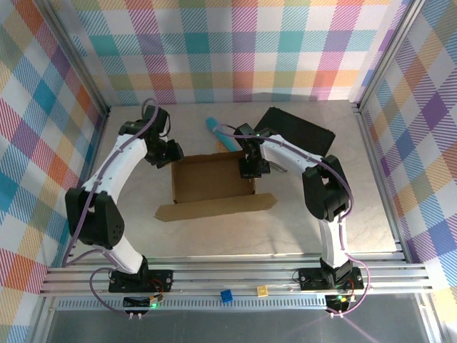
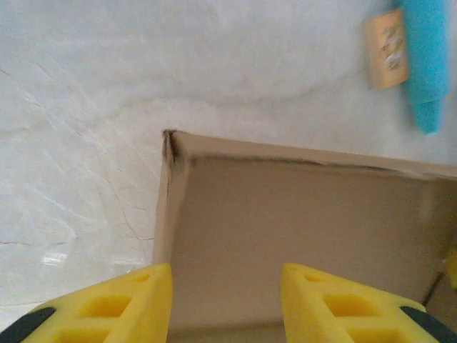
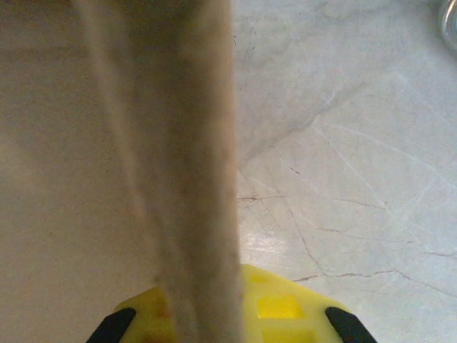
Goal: Fold the paper box
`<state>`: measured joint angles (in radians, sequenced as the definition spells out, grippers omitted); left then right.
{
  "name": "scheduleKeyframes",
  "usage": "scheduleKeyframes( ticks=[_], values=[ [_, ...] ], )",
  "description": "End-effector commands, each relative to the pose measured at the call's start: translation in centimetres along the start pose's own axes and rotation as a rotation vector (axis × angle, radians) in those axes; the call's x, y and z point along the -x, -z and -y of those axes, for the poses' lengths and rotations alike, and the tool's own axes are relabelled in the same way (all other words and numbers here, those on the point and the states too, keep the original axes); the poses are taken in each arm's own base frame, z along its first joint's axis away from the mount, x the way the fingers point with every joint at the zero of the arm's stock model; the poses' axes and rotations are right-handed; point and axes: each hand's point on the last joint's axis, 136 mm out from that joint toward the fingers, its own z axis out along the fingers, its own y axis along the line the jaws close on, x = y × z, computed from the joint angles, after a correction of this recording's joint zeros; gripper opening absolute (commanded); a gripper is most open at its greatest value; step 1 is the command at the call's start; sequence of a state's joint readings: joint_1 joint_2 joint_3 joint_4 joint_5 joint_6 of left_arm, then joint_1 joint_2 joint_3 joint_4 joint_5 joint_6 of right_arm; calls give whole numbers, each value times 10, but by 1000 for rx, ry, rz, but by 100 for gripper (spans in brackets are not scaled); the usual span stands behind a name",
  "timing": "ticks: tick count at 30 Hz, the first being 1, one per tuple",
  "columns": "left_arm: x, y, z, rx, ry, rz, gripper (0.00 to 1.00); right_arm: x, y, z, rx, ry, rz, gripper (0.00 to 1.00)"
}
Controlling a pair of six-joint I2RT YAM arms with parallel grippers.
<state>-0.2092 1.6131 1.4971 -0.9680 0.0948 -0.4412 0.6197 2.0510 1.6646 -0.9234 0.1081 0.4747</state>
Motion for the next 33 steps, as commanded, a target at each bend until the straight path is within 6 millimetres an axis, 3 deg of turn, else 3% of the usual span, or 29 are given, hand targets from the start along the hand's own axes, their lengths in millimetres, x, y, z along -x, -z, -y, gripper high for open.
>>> scheduleKeyframes(
  ticks=[1,4,8,12,17,21,24,27,32,33],
  values=[
    [2,50,-11,33,172,114,43,2,10,-1,38,-160,-1,0],
    [7,82,-12,-6,246,212,51,1,15,-4,58,-243,1,0],
    [5,109,-21,40,337,222,53,-2,14,-4,60,-334,-21,0],
    [-10,143,-33,74,483,232,52,-13,8,0,46,-460,-62,0],
    [-25,182,-36,-28,587,301,53,-34,1,2,37,-659,-132,0],
    [-46,180,-14,-102,560,178,59,-61,1,9,-16,-846,-182,0],
    [-56,187,-8,-113,537,175,60,-74,5,8,-23,-963,-161,0],
    [-63,185,-1,-103,495,149,63,-77,8,2,-7,-1018,-145,0],
    [-72,162,28,-83,391,98,67,-81,5,-6,-26,-1008,-154,0],
    [-73,156,30,-65,378,97,81,-82,4,-7,-24,-1010,-154,0]
  ],
)
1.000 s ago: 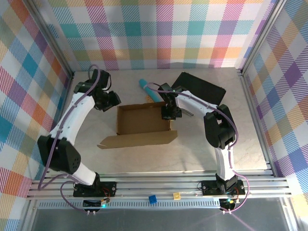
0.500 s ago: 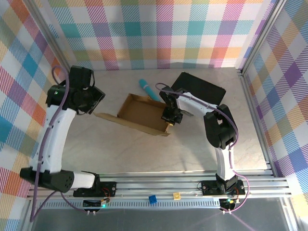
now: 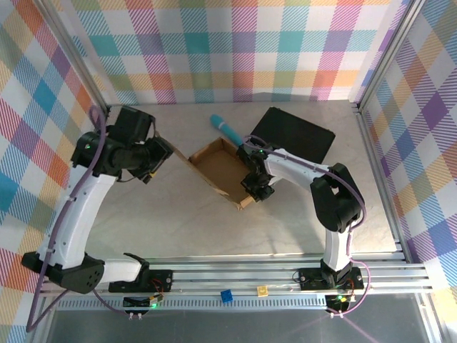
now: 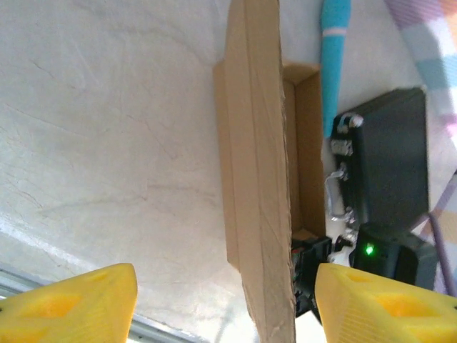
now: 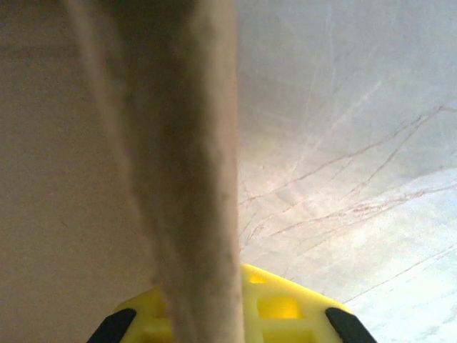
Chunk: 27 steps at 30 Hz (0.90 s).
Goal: Fold the paper box
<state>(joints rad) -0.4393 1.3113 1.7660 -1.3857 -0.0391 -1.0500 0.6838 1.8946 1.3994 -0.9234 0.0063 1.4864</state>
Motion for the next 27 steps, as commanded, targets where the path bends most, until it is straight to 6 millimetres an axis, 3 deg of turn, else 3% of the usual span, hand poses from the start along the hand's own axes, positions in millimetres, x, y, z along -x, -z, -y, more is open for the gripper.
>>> scheduleKeyframes(
  ticks=[1,3,7,13,16,21,22,23,27],
  values=[
    [-9,-16,3,42,-28,-11,95,-6,2,-4,19,-61,-4,0],
    [-11,-28,9,28,-25,-11,100,-7,1,-5,23,-61,-6,0],
    [-16,-51,24,43,-79,-30,97,-10,-3,-5,22,-59,-10,0],
    [-17,-70,3,170,-188,2,65,-14,-5,-9,28,-55,-24,0],
    [-18,-77,-4,207,-220,-3,58,-17,-6,-9,24,-57,-35,0],
    [-16,-87,-3,220,-290,2,29,-22,-6,-12,20,-49,-51,0],
    [-14,-88,-2,224,-315,5,15,-24,-6,-13,23,-45,-62,0],
    [-12,-89,-2,228,-348,12,0,-27,-6,-15,27,-39,-76,2],
    [-3,-81,-3,270,-493,29,0,-37,6,-22,53,-6,-123,51]
  ],
)
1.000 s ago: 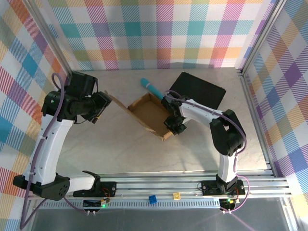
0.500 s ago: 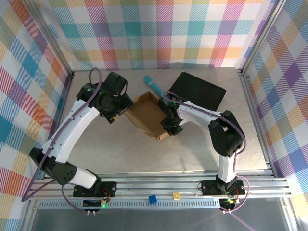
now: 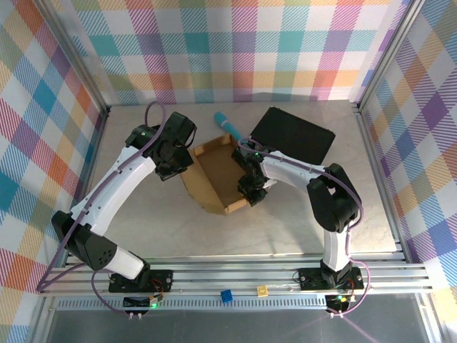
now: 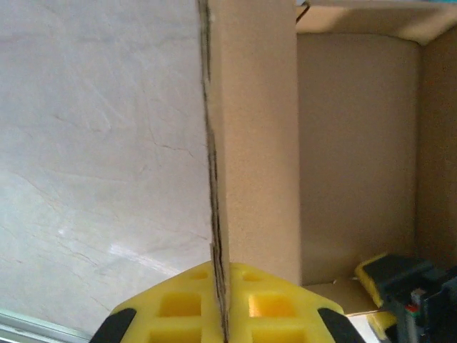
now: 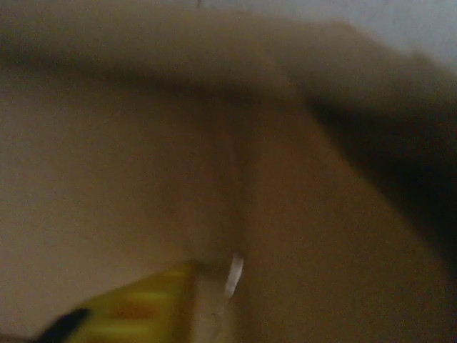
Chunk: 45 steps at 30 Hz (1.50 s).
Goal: Fold the paper box
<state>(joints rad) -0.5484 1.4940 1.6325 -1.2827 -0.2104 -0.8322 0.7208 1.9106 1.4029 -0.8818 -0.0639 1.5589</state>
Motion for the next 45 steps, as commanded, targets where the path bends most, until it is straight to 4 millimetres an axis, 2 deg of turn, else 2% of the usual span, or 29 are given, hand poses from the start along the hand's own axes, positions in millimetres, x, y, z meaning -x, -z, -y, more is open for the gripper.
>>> scheduleKeyframes(
  ticks=[1,2,4,8,11,14,16,19,23,25,28,32,35,39,41,45],
  values=[
    [9,11,-8,55,-189,39,0,-15,20,-14,37,45,-51,62],
    [13,15,-11,74,-228,53,0,-15,31,-15,43,63,-45,70],
    [20,23,-18,109,-299,82,0,-17,58,-19,85,104,-23,80],
    [36,39,-24,156,-421,151,0,-12,111,-36,240,233,70,87],
    [44,46,-6,72,-505,205,0,-2,137,-48,318,358,164,87],
    [45,54,22,-72,-642,244,0,8,149,-57,371,460,191,85],
    [42,56,38,-146,-748,245,0,13,159,-71,463,551,186,81],
    [38,50,51,-185,-875,207,0,23,182,-89,637,753,244,78],
    [20,32,63,-242,-1044,108,0,54,212,-81,772,896,384,73],
    [15,24,66,-258,-1107,87,0,62,227,-77,850,983,489,73],
    [13,22,68,-269,-1210,100,0,65,226,-69,920,1154,645,73],
    [11,21,74,-295,-1361,117,0,58,207,-58,974,1457,751,78],
    [12,16,80,-302,-1452,134,0,66,186,-56,899,1618,710,80],
    [16,7,87,-303,-1520,129,0,74,183,-67,865,1740,649,80],
    [17,3,92,-311,-1547,137,0,73,183,-74,873,1787,610,80],
    [21,-4,98,-314,-1563,148,0,72,176,-83,898,1805,541,78]
  ],
)
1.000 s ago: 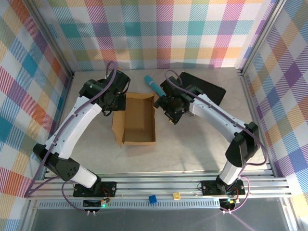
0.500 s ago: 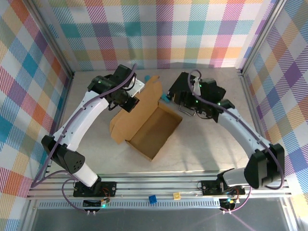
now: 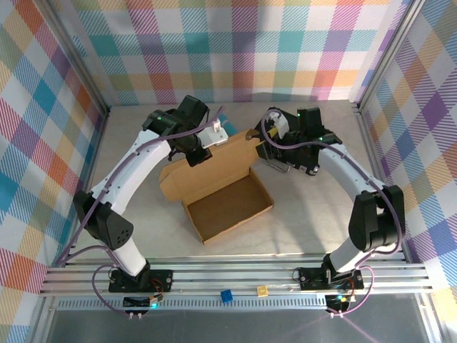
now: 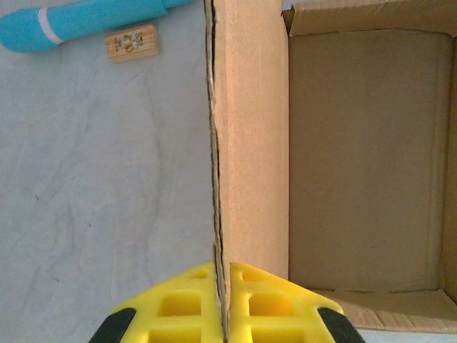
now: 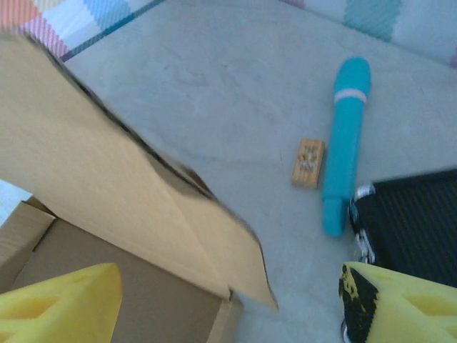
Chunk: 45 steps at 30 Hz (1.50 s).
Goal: Fold the paper box
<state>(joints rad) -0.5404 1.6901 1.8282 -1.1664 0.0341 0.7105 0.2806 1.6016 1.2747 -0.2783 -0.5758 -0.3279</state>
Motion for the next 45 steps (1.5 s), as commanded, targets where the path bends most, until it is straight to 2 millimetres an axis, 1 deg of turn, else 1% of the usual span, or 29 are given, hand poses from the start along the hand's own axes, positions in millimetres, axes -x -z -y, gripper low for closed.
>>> scheduleKeyframes(
  ticks=[1,5,9,12,14,15,16,18,20,22,24,26,27,28,29,30,33,35,36,37,39,41,42,44,45],
  values=[
    [15,6,-11,24,-57,65,0,-5,-7,-16,123,64,-15,78],
    [16,2,-16,28,-53,71,0,-8,-12,-25,192,43,-11,74],
    [19,1,-16,20,-53,83,0,-20,-20,-21,179,23,-27,72],
    [20,-2,-16,21,-54,88,0,-13,-24,-14,165,14,-6,67],
    [21,-2,-18,28,-54,99,0,-8,-28,-11,159,13,-4,61],
    [21,-3,-18,33,-53,101,0,-8,-30,-10,156,14,-12,57],
    [22,-3,-20,38,-51,105,0,-9,-32,-8,139,19,-24,53],
    [22,-2,-22,48,-43,117,0,-13,-36,-6,124,14,-36,49],
    [23,-2,-23,53,-39,127,0,-18,-41,-3,94,4,-47,40],
    [24,-2,-24,53,-30,136,0,-19,-44,-1,74,-9,-47,34],
    [26,-1,-27,57,-14,148,0,-17,-46,-1,52,-13,-39,25],
    [29,0,-32,74,18,159,0,-14,-47,-2,18,-5,-34,12],
    [30,0,-36,91,40,164,0,-13,-48,0,-15,-2,-36,8],
    [33,2,-40,108,74,175,5,-13,-47,1,-39,-2,-33,3],
    [36,5,-44,120,121,191,20,-13,-46,2,-66,-2,-22,0],
    [38,9,-51,142,171,205,33,-13,-45,5,-99,1,-13,0],
    [40,27,-75,223,393,250,52,-17,-40,13,-176,9,13,0],
    [33,43,-89,246,580,292,70,-21,-38,14,-190,20,10,0],
    [28,51,-92,246,643,312,73,-22,-38,14,-191,26,8,0],
    [21,59,-96,247,705,330,75,-24,-39,13,-189,31,3,0],
    [0,72,-100,268,797,342,76,-26,-38,14,-190,40,4,0],
    [-31,80,-98,262,879,321,72,-26,-36,16,-186,41,9,0],
    [-47,79,-96,262,914,294,71,-25,-36,17,-182,44,9,0],
    [-82,69,-82,230,984,234,69,-25,-36,16,-163,53,8,0],
    [-95,63,-75,204,1018,224,67,-24,-36,15,-154,56,8,0]
  ],
)
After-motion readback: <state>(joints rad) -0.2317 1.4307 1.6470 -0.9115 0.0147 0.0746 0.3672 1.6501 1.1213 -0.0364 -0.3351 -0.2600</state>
